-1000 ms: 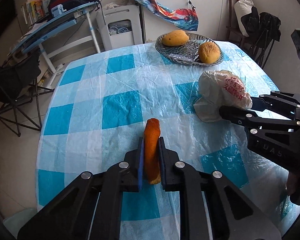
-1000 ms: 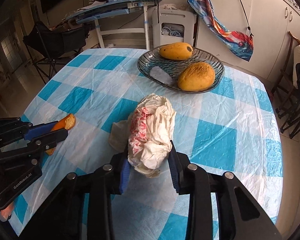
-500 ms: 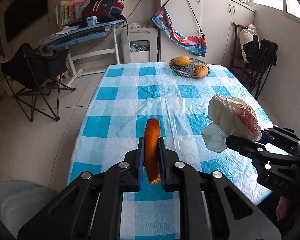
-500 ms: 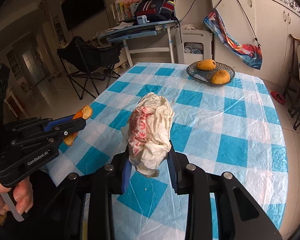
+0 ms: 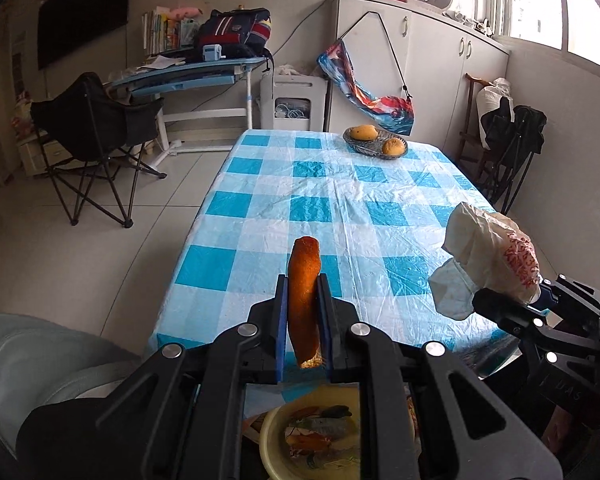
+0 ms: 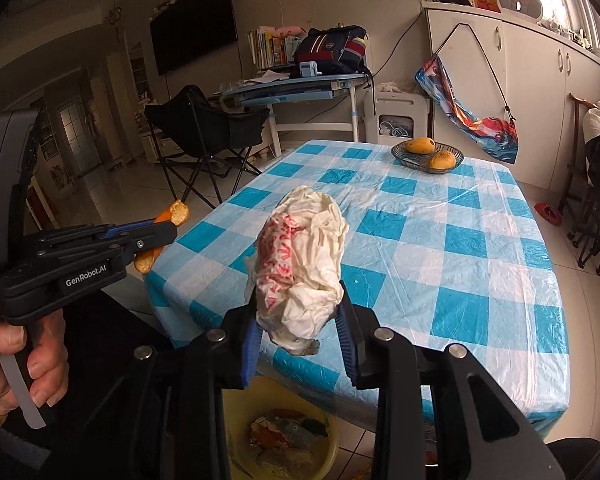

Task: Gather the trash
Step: 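Carry the peel over the yellow basin and open the left gripper while the right carries the tissue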

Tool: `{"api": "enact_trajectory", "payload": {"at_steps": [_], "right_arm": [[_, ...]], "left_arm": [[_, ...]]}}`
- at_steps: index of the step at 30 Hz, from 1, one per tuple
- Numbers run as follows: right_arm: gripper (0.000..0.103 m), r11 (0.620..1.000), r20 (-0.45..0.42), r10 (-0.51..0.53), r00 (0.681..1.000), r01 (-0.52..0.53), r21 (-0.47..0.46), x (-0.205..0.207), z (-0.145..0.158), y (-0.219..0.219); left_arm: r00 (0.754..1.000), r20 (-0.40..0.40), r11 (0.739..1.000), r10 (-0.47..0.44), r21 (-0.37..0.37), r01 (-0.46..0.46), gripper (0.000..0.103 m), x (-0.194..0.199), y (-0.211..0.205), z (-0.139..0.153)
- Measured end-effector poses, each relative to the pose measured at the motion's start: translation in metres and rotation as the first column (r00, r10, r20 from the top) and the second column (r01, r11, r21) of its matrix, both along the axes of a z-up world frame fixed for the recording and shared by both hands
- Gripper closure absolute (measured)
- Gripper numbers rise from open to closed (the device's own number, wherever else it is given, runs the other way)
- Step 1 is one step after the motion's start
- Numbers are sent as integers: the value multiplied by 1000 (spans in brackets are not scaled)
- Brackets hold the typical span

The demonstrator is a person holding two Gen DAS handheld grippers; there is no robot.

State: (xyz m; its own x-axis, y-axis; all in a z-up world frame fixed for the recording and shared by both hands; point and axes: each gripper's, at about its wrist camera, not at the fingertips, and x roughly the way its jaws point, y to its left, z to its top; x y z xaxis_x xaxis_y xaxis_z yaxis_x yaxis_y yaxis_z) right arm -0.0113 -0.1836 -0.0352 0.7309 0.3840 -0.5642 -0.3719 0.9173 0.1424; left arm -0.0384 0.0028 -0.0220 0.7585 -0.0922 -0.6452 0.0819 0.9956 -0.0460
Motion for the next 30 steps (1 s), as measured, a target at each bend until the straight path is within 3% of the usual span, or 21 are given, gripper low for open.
{"api": "enact_trajectory", "payload": {"at_steps": [12, 30], "right_arm": [[67, 998, 91, -58, 994, 57, 14, -53, 9, -10], [63, 998, 79, -54, 995, 56, -31, -49, -4, 2]], "left_arm": [[999, 39, 999, 19, -39, -18, 89, -64, 21, 3], [999, 34, 1000, 11, -30, -10, 89, -58, 17, -1]]}}
